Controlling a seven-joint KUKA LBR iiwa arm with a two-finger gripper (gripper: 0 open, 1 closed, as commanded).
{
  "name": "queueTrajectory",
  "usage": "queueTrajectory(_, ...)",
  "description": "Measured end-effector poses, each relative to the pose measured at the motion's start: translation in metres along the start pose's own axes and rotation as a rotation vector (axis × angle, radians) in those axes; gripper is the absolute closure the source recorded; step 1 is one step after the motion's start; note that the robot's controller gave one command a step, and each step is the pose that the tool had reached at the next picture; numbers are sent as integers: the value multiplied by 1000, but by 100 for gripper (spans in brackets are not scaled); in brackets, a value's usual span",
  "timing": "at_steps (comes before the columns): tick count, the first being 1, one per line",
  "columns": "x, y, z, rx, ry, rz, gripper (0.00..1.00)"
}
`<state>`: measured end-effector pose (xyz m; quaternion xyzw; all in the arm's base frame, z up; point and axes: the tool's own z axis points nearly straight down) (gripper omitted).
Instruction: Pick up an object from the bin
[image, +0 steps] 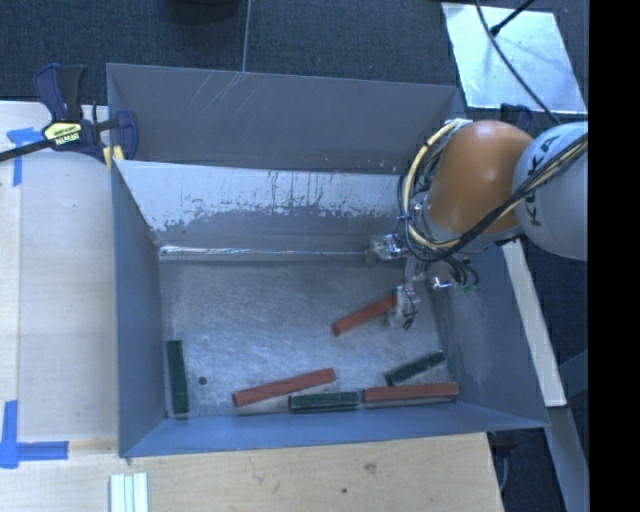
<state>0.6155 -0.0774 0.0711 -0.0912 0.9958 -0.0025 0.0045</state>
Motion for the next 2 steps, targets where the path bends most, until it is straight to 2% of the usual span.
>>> queueTrajectory(1, 1, 6, -1, -5, 3, -4, 100)
queueTrajectory(2, 9, 36, -166, -3, -4, -8, 100)
